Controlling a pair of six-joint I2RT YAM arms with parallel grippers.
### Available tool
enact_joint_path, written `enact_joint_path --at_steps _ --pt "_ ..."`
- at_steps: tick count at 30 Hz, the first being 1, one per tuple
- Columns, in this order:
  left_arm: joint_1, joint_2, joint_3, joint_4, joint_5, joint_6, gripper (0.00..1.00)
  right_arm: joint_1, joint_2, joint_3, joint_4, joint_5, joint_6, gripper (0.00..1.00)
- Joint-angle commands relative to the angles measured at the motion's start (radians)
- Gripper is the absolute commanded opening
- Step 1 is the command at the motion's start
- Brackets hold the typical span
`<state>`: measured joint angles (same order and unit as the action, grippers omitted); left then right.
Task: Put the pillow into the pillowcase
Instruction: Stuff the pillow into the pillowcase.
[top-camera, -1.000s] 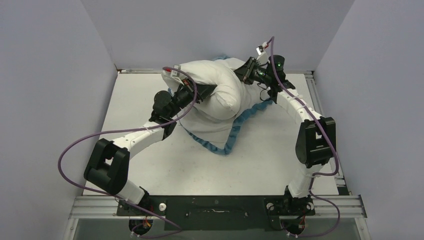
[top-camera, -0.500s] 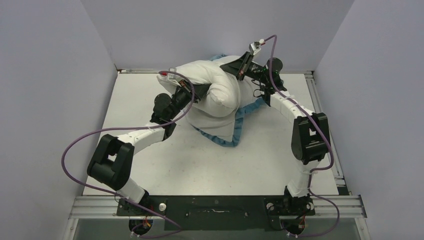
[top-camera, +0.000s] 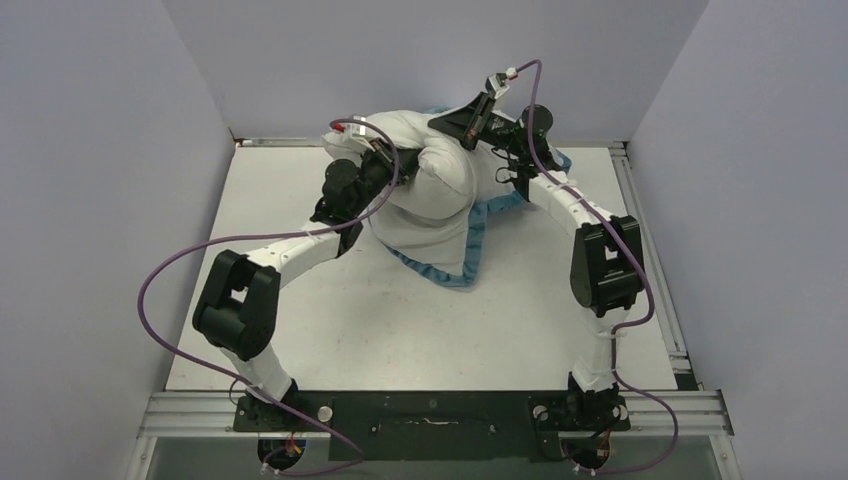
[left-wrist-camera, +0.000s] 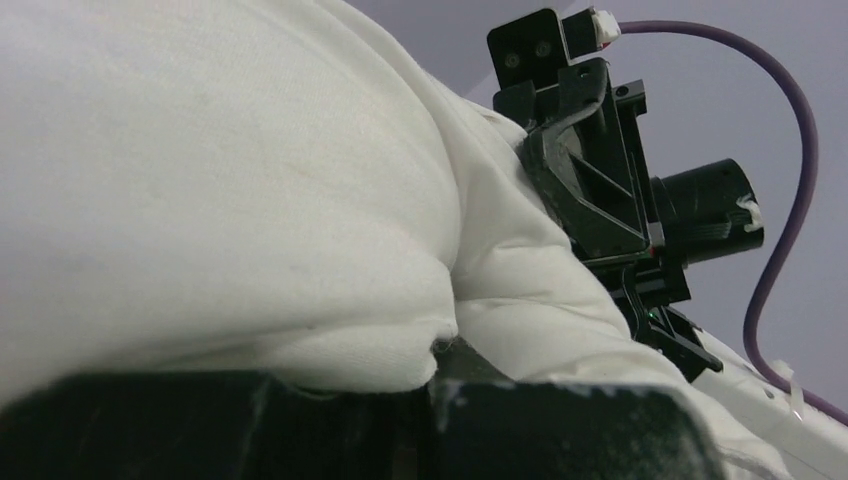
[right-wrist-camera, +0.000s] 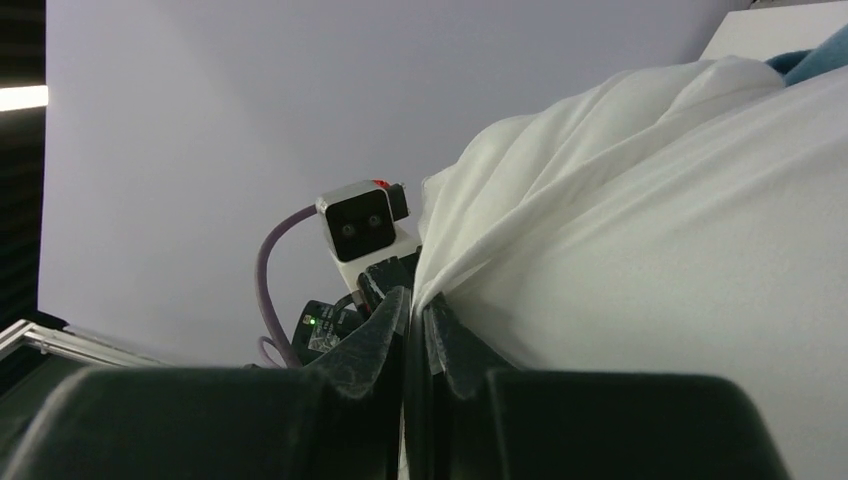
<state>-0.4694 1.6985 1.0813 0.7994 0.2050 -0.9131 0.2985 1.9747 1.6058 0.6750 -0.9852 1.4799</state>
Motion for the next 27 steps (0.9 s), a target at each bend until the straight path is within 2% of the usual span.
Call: enact_joint_path --at_steps 1,9,27 --pt "-0.022 0.160 0.146 -0.310 -0.143 0.082 0.00 0.229 -0.049 0.164 0.349 -0.284 0.208 0.05" --pt "-0.049 0.347 0.386 -0.560 -0.160 0.108 0.00 0.292 0.002 0.265 0.369 -0.299 0.247 0.05" --pt "-0.031 0.564 0.544 -1.015 -0.166 0.058 0.00 0.278 0.013 0.461 0.357 -0.372 0.293 0.05"
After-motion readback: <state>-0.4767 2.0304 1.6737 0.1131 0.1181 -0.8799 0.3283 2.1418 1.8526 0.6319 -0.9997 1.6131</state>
